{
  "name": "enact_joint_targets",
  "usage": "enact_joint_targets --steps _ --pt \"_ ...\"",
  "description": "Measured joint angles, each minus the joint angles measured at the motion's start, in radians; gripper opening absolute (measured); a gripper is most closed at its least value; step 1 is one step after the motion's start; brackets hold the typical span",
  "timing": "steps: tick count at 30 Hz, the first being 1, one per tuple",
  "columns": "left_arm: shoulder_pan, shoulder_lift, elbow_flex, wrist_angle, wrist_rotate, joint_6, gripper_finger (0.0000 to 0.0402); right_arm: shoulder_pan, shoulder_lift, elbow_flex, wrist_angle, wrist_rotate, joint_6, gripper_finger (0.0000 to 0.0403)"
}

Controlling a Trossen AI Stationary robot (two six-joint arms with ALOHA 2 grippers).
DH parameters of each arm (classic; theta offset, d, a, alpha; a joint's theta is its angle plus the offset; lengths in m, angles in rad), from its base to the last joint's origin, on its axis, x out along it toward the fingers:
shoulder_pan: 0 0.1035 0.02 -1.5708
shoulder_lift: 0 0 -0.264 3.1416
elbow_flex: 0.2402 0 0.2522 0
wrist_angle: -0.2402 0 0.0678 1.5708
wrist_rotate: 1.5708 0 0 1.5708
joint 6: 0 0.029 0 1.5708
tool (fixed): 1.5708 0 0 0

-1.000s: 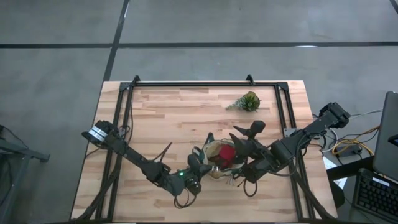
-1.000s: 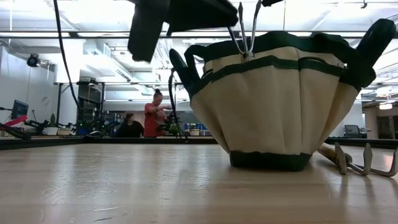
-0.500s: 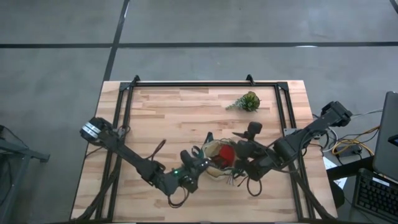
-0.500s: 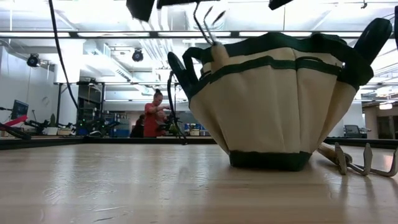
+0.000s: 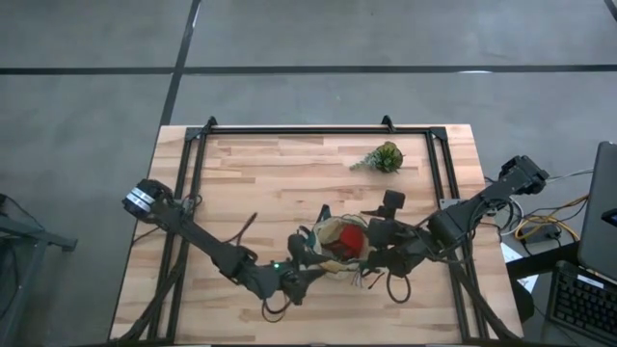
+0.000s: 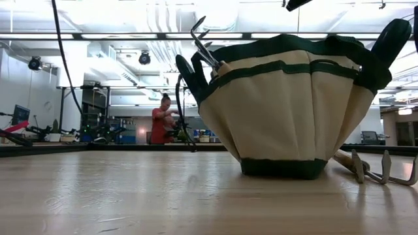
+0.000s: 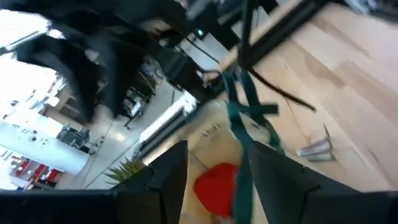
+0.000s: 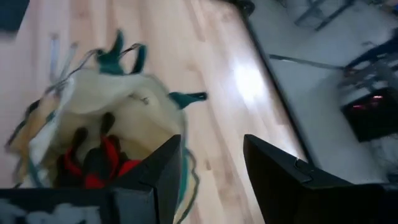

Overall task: Pick & Place Garden tools in Gardening bag
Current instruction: Put the hand rake into the gardening bag

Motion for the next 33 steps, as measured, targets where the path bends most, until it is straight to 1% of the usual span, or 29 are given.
enact_joint_targets --steps 2,4,7,10,12,14,18,20,22,24,27,31,33 --pt "-0.007 -0.029 0.000 0.001 -0.009 0.002 0.0174 0.000 0.000 0.000 0.000 -0.060 -0.012 0.0167" --pt "-0.010 -0.053 0.000 -0.008 -0.036 -0.018 0.0174 0.000 0.000 0.000 0.003 -0.159 -0.014 0.0167" --pt "-0.011 -0.084 -0.002 -0.054 -0.053 -0.083 0.0174 0.000 0.004 -0.012 0.027 -0.302 -0.016 0.0167" --pt "-0.014 -0.111 -0.003 -0.112 -0.055 -0.150 0.0174 0.000 0.008 -0.023 0.023 -0.403 -0.019 0.0167" --pt "-0.014 -0.120 -0.003 -0.151 -0.051 -0.201 0.0174 0.005 0.005 -0.023 0.026 -0.481 -0.010 0.0167" --pt "-0.014 -0.122 -0.003 -0.188 -0.013 -0.234 0.0174 0.016 0.002 -0.022 0.025 -0.568 0.008 0.0166" --pt "-0.014 -0.121 -0.004 -0.209 -0.002 -0.275 0.0174 0.029 0.002 -0.021 0.027 -0.759 0.107 0.0161" --pt "-0.014 -0.121 -0.004 -0.209 -0.002 -0.270 0.0174 0.040 0.002 -0.021 0.032 -0.787 0.128 0.0157" --pt "-0.014 -0.121 -0.004 -0.212 -0.002 -0.267 0.0174 0.052 0.008 -0.027 0.078 -0.792 0.134 0.0152" --pt "-0.014 -0.121 -0.004 -0.210 -0.002 -0.267 0.0174 0.064 0.026 -0.027 0.131 -0.819 0.121 0.0148" --pt "-0.014 -0.121 -0.004 -0.211 -0.002 -0.268 0.0174 0.084 0.067 -0.016 0.128 -0.852 0.119 0.0141" --pt "-0.014 -0.121 -0.006 -0.210 -0.002 -0.276 0.0174 0.098 0.108 0.009 0.135 -0.927 0.191 0.0133" --pt "-0.014 -0.121 -0.006 -0.210 -0.002 -0.285 0.0174 0.106 0.133 0.011 0.134 -0.929 0.242 0.0130"
